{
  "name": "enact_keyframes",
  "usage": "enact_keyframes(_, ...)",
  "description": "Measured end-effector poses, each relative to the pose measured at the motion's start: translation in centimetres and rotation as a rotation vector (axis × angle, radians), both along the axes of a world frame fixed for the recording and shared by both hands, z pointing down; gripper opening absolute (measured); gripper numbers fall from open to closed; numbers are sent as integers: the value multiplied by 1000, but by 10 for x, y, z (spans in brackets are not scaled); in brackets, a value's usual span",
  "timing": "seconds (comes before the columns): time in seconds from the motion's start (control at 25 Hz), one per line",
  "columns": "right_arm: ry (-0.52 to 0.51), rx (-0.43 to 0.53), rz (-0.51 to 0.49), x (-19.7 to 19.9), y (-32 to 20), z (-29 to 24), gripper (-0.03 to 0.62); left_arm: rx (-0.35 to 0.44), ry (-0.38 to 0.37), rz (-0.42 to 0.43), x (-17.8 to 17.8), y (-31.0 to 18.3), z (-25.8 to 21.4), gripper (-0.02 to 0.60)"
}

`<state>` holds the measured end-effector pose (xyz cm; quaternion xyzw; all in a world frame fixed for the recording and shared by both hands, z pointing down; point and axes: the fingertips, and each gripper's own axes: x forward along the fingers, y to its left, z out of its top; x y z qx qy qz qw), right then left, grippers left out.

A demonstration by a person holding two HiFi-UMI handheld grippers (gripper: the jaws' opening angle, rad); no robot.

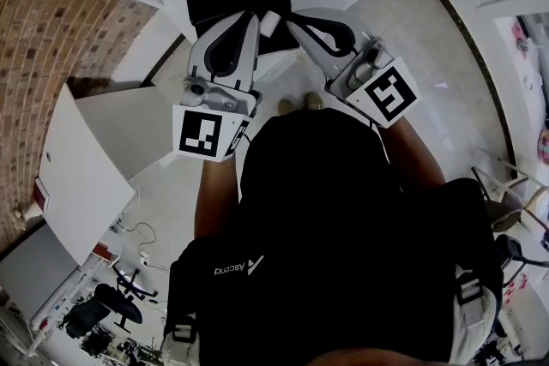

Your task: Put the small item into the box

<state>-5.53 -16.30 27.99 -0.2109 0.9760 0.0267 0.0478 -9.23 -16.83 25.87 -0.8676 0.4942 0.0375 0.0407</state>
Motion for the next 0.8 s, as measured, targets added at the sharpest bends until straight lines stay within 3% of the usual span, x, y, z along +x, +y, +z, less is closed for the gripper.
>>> enact_keyframes(0.8,20,-1,15,-2,-2,3,0,-5,-8,35,-3,-3,2,-2)
